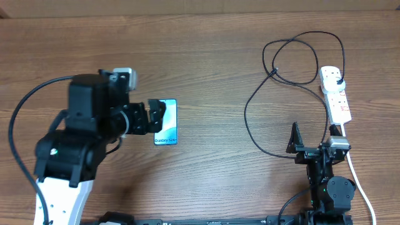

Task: Plug charger to phone and switch on socket
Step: 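Move the left gripper forward over the Galaxy phone, then lower the open left gripper down around the phone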

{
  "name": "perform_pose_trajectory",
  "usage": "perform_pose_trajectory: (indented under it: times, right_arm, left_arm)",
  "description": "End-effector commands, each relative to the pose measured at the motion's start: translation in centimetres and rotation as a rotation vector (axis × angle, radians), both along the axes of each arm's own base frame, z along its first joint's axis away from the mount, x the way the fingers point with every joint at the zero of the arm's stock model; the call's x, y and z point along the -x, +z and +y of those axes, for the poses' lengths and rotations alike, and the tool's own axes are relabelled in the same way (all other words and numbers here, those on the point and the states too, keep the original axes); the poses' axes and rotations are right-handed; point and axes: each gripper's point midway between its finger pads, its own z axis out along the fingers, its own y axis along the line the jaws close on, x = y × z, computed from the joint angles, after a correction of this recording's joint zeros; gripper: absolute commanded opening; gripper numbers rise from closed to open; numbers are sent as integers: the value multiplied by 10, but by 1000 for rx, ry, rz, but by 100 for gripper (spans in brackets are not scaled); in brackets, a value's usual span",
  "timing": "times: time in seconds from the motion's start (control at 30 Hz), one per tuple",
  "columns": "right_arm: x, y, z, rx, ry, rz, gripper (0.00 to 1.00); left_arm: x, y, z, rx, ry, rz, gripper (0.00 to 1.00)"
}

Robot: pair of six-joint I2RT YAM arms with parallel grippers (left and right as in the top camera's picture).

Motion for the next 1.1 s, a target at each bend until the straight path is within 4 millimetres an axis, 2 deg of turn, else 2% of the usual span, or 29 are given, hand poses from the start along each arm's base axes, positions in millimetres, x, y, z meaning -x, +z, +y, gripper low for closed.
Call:
perform_pose_trajectory:
  times: [0.0,0.2,0.43,0.87,1.07]
  right_arm:
    - [0,-2,2,2,8,-4,100]
    - [0,-2,2,2,8,-4,100]
    - [0,-2,2,2,8,-4,100]
    - [0,-2,2,2,8,-4,100]
    - [0,-2,2,2,8,-4,100]
  left_arm:
    - [-12,-5,0,-49,101,22,100]
    - [-24,-37,-13,-131,94,107,100]
    - [-38,-67,-18,-167,90,190,100]
    - [-50,-87,-22,-186,89,232,100]
    - [-52,-89,-21,-191,101,235,100]
